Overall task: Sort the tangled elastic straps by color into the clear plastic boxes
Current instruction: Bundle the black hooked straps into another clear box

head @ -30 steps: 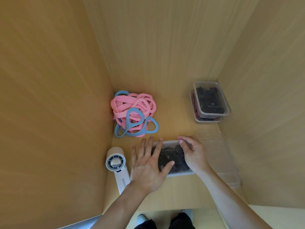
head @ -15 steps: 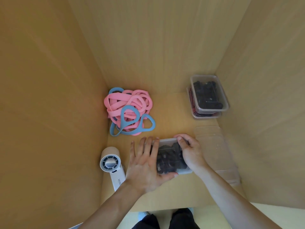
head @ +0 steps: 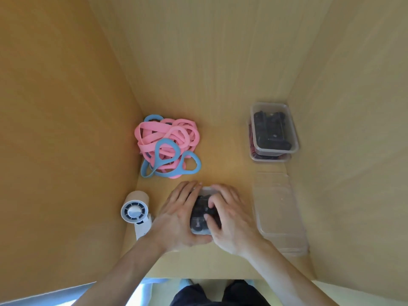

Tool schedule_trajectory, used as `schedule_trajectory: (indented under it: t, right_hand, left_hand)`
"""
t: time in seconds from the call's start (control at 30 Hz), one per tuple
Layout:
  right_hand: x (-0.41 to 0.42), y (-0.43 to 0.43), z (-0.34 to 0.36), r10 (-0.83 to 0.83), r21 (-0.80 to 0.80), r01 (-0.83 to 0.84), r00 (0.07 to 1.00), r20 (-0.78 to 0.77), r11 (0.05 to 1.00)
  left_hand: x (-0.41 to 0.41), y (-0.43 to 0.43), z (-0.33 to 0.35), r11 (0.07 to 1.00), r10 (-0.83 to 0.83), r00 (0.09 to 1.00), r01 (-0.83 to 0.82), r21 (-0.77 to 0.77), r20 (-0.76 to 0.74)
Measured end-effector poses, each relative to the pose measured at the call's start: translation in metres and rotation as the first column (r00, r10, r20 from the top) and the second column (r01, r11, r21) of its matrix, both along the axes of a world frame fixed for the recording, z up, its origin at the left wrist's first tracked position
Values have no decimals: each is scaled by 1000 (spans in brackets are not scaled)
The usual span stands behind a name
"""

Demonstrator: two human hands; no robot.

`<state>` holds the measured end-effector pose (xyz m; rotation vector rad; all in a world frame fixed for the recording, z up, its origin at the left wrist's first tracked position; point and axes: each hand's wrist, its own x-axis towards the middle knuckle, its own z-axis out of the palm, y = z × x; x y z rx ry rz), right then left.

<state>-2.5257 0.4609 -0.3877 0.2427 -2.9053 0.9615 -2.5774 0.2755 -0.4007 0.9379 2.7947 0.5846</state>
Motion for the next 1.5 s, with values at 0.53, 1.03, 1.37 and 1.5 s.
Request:
schedule_trajectory:
  t: [0.53,1.03,1.37,1.5]
  right_hand:
    - [-1,30,4,134,116,-155,976,169,981]
    - [16,27,17,-28,-159,60,980,198,986]
    - [18,23,27,-83,-197,120,980,183,973]
    - [15,26,33,-94,-262,149,973,212,954]
  left_hand:
    - [8,-24,7,951,162,940,-230,207,302]
    - [17,-20,-2,831,127,887,-339,441,443]
    - [16,-16,-4,798,141,893,-358,485,427]
    - [16,-19,-5,799,136,894,-354,487,426]
